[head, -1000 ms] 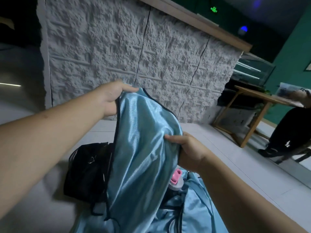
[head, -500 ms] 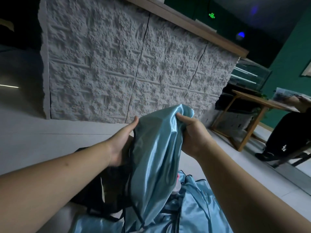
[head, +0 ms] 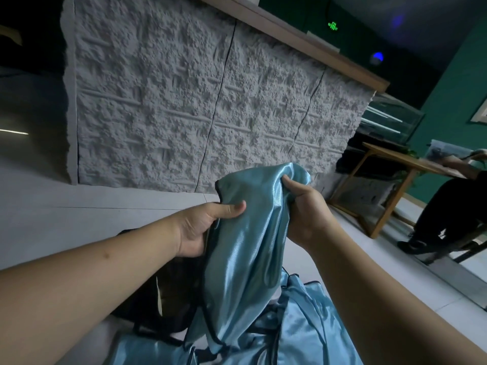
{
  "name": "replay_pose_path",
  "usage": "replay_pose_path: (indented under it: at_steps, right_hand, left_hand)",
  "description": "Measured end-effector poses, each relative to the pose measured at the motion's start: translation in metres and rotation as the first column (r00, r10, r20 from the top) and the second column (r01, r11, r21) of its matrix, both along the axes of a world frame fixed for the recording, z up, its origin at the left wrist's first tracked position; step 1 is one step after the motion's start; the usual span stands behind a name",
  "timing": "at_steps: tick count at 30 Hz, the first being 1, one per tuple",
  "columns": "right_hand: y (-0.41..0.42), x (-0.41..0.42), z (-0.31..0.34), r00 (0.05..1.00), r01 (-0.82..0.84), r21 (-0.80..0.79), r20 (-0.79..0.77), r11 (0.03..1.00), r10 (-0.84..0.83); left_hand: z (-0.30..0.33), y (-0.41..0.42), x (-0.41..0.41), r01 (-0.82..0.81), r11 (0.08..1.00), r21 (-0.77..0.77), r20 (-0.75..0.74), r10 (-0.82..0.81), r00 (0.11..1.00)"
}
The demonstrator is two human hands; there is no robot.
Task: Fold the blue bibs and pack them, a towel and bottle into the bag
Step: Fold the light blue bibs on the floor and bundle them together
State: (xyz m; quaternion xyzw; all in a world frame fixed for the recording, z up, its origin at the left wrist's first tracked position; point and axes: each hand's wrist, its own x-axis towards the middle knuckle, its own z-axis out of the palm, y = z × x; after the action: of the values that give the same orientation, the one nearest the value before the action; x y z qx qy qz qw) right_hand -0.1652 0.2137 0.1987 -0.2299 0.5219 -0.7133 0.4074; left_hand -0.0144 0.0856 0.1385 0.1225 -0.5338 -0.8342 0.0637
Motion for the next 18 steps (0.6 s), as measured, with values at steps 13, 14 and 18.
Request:
replay_pose_path:
  at_steps: [13,14,18]
  right_hand:
    - [0.025,-0.022,-0.013,0.927,-0.286,0.160,-0.203,0.945,0.315]
    - [0.025,-0.022,-0.017,0.900,-0.342,0.173,-0.221,0.924,0.375]
    - [0.021,-0.019,-0.027,0.912,-0.276,0.187,-0.260,0.943,0.318]
  left_hand:
    - [0.036,-0.029,0.011,-0.084,0.977,-0.194,-0.031,0.079,0.996]
    - [0.037,-0.029,0.009,-0.134,0.969,-0.207,-0.020,0.133,0.991]
    - [0.035,-0.035,0.004,-0.220,0.944,-0.245,0.016,0.230,0.973]
